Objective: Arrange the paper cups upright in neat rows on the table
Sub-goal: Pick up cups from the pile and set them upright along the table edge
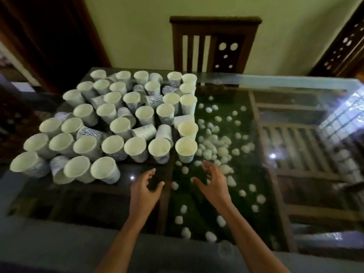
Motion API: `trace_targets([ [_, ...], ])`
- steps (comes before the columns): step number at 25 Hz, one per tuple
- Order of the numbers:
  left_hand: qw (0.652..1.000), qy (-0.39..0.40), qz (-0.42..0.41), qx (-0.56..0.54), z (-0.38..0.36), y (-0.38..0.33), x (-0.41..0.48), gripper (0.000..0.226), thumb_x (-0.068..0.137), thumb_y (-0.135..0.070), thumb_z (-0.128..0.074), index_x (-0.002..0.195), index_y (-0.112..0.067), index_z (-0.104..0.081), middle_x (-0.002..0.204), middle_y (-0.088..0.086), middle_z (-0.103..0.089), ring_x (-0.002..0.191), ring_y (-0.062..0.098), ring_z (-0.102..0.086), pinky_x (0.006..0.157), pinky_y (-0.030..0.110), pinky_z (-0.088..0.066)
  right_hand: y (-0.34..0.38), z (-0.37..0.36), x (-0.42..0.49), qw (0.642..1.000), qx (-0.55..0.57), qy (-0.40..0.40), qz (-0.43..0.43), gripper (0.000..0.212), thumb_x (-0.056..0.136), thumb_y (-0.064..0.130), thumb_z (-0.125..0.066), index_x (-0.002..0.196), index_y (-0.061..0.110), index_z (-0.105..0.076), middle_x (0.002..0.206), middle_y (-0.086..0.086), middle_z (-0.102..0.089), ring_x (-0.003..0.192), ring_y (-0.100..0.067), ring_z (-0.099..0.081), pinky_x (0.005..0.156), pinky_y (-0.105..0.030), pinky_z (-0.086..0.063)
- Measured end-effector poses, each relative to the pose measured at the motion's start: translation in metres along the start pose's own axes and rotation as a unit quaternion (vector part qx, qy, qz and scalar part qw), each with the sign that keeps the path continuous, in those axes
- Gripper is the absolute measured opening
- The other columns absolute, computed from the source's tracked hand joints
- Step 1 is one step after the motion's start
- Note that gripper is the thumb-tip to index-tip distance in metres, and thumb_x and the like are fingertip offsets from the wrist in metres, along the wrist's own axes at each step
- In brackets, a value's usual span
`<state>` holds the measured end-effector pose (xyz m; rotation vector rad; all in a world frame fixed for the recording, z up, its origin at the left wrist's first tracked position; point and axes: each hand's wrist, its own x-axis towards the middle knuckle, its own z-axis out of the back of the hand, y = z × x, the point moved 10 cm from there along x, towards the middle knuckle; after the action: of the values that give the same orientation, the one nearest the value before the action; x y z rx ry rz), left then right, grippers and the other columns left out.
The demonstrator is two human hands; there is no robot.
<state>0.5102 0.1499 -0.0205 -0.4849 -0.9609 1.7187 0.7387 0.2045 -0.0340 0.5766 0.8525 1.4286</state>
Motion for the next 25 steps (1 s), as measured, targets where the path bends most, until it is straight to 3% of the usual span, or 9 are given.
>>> trace_targets([
  [3, 0.999, -0.001, 0.042, -0.034, 0.009, 0.025, 0.011, 0.05, 0.072, -0.007, -0.076, 0.119, -0.003, -0.058, 0.115, 0.011, -0.063, 0.106, 0.021, -0.06, 0.092, 0.036, -0.049, 0.016, -0.022, 0.012, 1.0, -0.001, -0.018, -0.001, 0.069, 0.078, 0.03, -0.073, 0.137, 0.019, -0.038, 0.135, -0.002, -0.047, 0.121, -0.015, -0.047, 0.1, -0.029, -0.041],
  [6, 0.994, 0.02, 0.084, -0.064, 0.001, 0.042, 0.028, 0.06, 0.074, -0.015, -0.076, 0.127, -0.006, -0.052, 0.125, 0.009, -0.058, 0.113, 0.018, -0.055, 0.097, 0.033, -0.045, 0.022, -0.03, 0.022, 0.998, 0.017, -0.048, -0.033, 0.077, 0.076, 0.032, -0.074, 0.14, 0.021, -0.032, 0.138, -0.001, -0.043, 0.124, -0.016, -0.043, 0.102, -0.029, -0.034],
  [14, 0.991, -0.021, 0.077, -0.104, -0.016, 0.03, 0.065, 0.071, 0.066, -0.023, -0.082, 0.126, -0.003, -0.051, 0.124, 0.015, -0.057, 0.118, 0.025, -0.053, 0.099, 0.044, -0.044, 0.023, -0.032, 0.055, 0.994, 0.027, -0.087, -0.053, 0.092, 0.065, 0.035, -0.082, 0.14, 0.017, -0.031, 0.139, -0.004, -0.041, 0.127, -0.02, -0.039, 0.104, -0.036, -0.034],
  [21, 0.991, -0.042, 0.077, -0.1, -0.022, 0.029, 0.083, 0.073, 0.062, -0.023, -0.084, 0.124, -0.001, -0.052, 0.124, 0.015, -0.058, 0.118, 0.025, -0.052, 0.099, 0.028, -0.037, 0.018, -0.04, 0.068, 0.993, 0.035, -0.096, -0.06, 0.096, 0.061, 0.04, -0.084, 0.139, 0.019, -0.031, 0.137, -0.003, -0.044, 0.128, -0.022, -0.039, 0.104, -0.05, -0.036],
  [25, 0.991, -0.059, 0.067, -0.096, -0.023, 0.028, 0.081, 0.067, 0.062, -0.021, -0.085, 0.118, -0.001, -0.056, 0.118, 0.015, -0.062, 0.111, 0.023, -0.056, 0.094, 0.023, -0.038, 0.015, -0.038, 0.07, 0.99, 0.053, -0.112, -0.065, 0.092, 0.061, 0.035, -0.085, 0.137, 0.02, -0.035, 0.133, -0.001, -0.047, 0.124, -0.02, -0.042, 0.102, -0.041, -0.039],
])
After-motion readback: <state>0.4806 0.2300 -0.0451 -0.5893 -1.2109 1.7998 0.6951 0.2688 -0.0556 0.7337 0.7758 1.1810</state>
